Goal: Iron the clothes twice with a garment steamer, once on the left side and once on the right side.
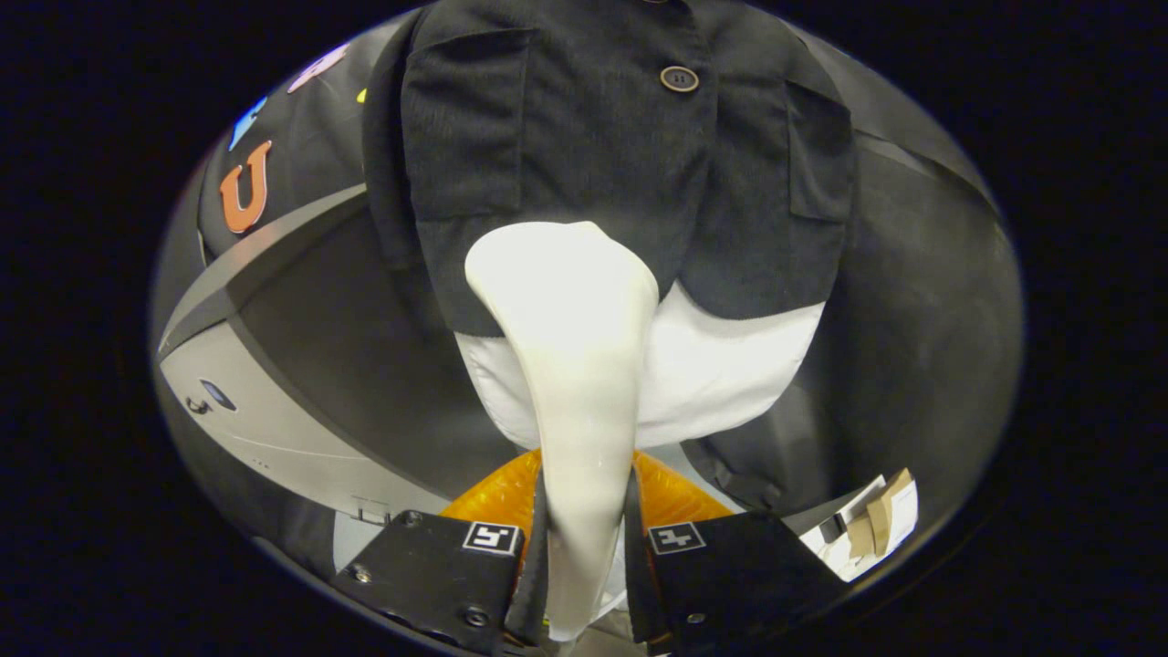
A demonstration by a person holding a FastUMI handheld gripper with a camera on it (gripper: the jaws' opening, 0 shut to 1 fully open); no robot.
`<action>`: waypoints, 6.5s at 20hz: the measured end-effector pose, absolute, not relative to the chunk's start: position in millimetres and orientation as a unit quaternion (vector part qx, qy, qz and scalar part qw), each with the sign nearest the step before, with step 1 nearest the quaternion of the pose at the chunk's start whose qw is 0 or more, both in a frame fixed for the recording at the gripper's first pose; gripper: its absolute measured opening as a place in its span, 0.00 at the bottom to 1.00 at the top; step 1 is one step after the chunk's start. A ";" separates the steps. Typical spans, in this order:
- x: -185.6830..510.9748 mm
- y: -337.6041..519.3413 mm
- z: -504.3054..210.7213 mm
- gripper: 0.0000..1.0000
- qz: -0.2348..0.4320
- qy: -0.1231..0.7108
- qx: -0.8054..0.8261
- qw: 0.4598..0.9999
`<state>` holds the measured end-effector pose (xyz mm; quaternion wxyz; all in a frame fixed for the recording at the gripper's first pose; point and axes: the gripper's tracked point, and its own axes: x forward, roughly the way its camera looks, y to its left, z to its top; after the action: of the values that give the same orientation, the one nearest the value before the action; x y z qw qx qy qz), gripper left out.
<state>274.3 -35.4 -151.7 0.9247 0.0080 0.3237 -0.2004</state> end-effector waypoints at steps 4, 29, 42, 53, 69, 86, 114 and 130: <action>270.5 -32.5 -159.8 0.38 -0.204 0.334 0.016 0.920; 195.0 -115.4 315.3 0.38 -0.242 -0.113 0.003 0.964; 269.3 -135.4 379.8 0.38 -0.235 -0.105 -0.055 0.965; 275.0 -145.7 340.5 0.38 -0.241 -0.067 -0.064 0.966; 276.1 -154.3 264.0 0.38 -0.256 -0.010 -0.074 0.964; 269.3 -161.0 153.9 0.38 -0.266 0.064 -0.035 0.961; 258.7 -152.1 19.3 0.38 -0.261 0.154 0.007 0.953; 254.7 -169.6 -71.6 0.38 -0.272 0.248 0.050 0.928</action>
<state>254.7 -169.6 -71.6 0.9285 0.0498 0.2484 -0.2715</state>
